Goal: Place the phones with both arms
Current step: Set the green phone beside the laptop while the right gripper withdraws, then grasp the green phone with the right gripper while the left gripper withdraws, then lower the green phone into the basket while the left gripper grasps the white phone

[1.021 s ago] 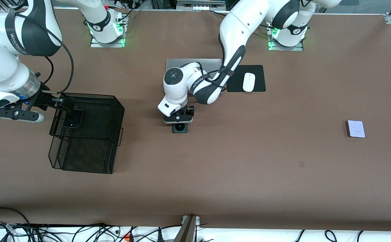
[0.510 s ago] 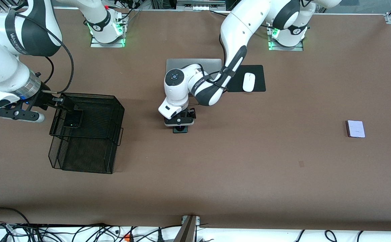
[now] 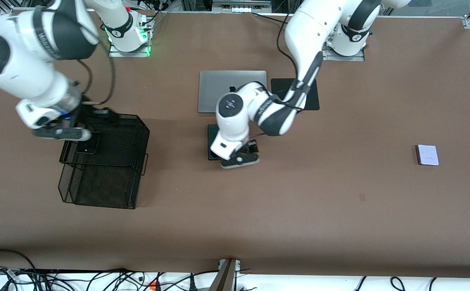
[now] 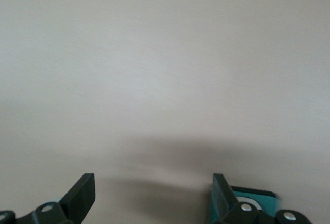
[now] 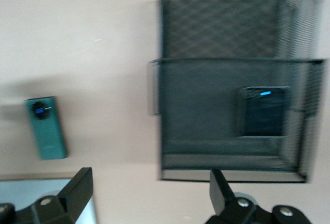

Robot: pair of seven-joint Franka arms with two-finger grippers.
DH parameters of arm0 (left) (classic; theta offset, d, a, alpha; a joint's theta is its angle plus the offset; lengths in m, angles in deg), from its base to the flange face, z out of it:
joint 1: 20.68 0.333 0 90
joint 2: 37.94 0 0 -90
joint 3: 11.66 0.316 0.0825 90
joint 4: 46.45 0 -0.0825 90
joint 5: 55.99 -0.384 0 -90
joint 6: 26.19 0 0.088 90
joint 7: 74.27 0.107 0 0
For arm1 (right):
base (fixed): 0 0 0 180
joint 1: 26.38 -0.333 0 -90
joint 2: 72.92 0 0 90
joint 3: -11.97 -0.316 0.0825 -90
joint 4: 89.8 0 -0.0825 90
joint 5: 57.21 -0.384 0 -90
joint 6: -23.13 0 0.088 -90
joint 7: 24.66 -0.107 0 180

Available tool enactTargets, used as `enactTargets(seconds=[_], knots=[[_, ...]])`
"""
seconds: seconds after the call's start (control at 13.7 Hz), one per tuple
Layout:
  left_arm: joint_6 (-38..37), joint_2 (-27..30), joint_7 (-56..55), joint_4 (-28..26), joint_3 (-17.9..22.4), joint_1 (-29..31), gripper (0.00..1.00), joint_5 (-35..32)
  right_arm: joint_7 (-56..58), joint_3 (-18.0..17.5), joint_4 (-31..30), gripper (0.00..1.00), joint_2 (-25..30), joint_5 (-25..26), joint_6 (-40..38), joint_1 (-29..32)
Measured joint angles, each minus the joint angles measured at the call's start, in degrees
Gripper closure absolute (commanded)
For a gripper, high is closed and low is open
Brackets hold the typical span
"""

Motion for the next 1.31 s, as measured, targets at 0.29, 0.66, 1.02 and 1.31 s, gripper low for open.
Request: enactTargets(seconds=[0.29,0.66,1.02,1.31], knots=[[0.0,5.9,10.9,-10.7,0.3,7.0,0.0,-0.1,-9.8,-6.3,5.0,0.0,-6.3,-1.4,2.0,-4.5],[0.0,14.2,28.3,-22.4,0.5,17.7,0.0,-0.2,-15.5,-8.2,8.5,0.0,-19.9,-2.9,13.3,-9.7],[0.5,19.3,47.7,-29.1,0.5,30.0,0.0,-3.6,-17.2,-8.3,8.8,0.0,-29.2,-6.5,24.6,-13.4],[1.5,20.6,58.2,-29.8,0.4,39.8,0.0,-4.0,-17.9,-8.3,8.6,0.0,-34.8,-6.5,31.9,-15.0]])
